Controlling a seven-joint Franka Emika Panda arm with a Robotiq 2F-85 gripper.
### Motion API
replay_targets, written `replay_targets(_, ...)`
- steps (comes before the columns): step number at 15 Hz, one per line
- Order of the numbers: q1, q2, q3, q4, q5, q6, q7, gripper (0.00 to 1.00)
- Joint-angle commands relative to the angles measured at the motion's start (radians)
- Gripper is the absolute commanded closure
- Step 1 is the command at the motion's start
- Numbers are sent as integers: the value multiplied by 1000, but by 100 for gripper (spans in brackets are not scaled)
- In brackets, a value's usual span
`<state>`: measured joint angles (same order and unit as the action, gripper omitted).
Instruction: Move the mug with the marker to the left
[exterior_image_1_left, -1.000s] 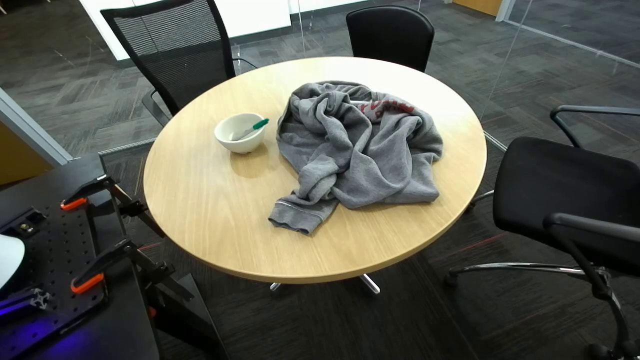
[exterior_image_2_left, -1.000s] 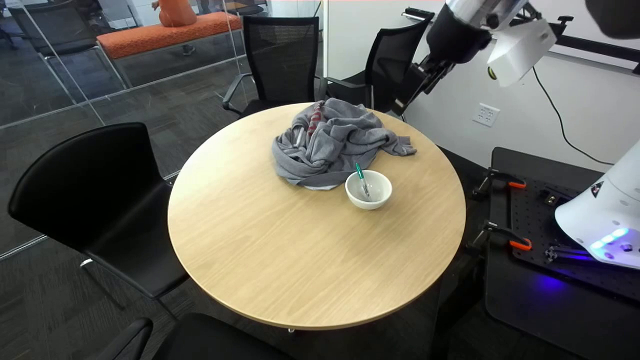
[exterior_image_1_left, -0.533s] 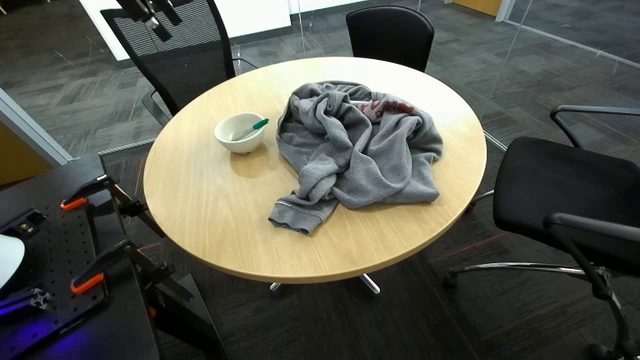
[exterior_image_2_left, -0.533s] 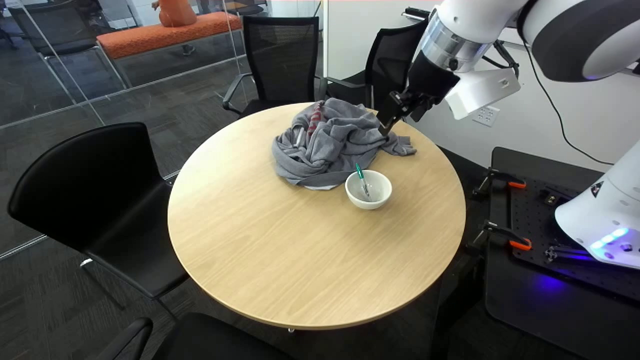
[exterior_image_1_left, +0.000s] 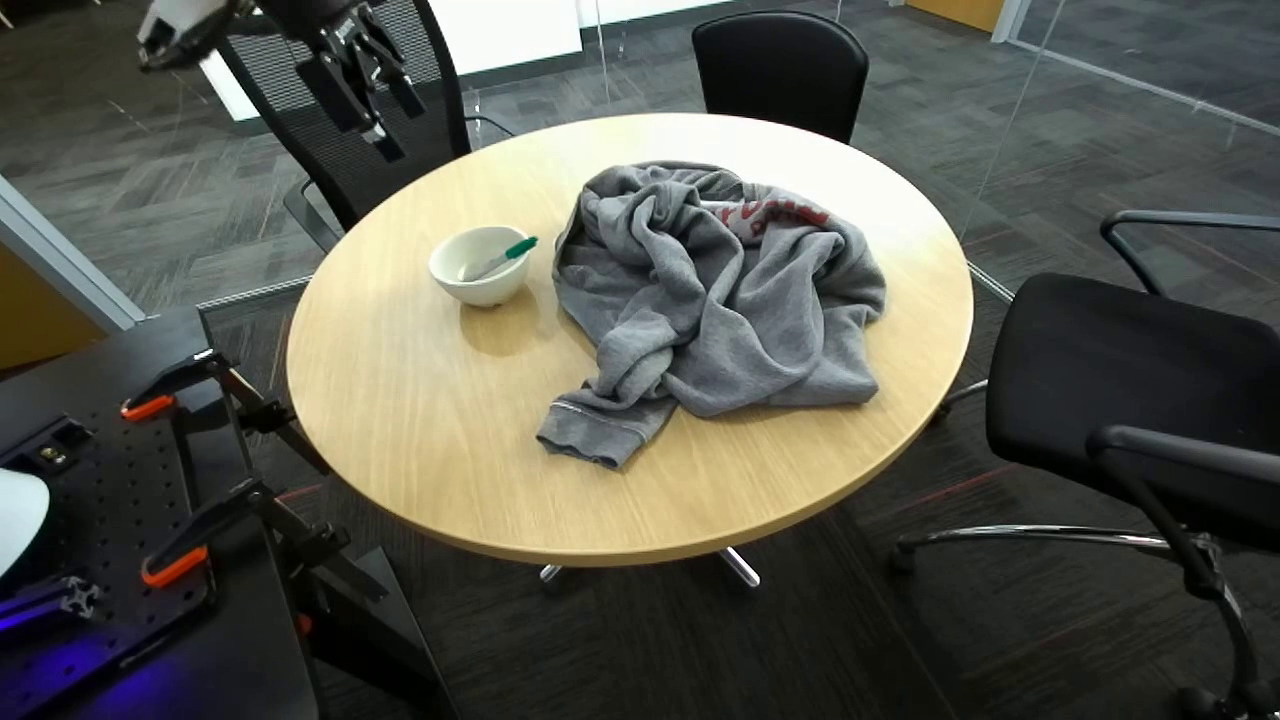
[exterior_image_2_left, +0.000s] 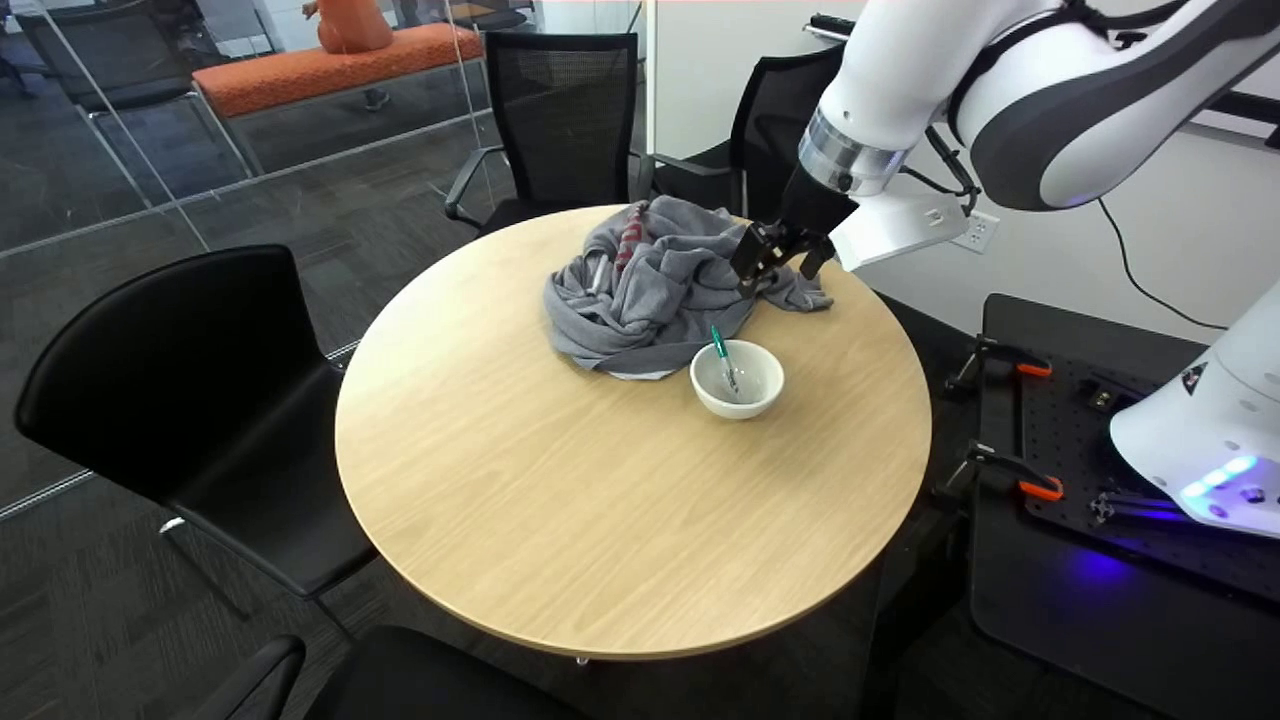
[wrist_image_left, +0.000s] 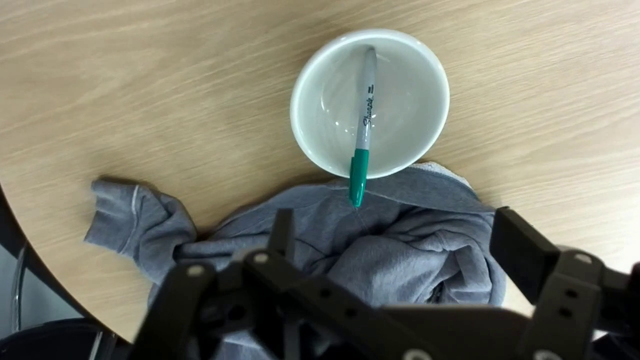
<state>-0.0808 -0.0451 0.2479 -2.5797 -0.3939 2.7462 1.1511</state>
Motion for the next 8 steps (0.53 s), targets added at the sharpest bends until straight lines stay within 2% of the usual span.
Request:
replay_targets(1,-21,115,-16,49,-58,69,68,0)
replay_targets(6,-5,237,-50,105,-136,127,130,0)
replay_targets(7,-14,186,-34,66,-97,102,82,0)
replay_targets(8,-14,203,-35,73,-101,103,88,0)
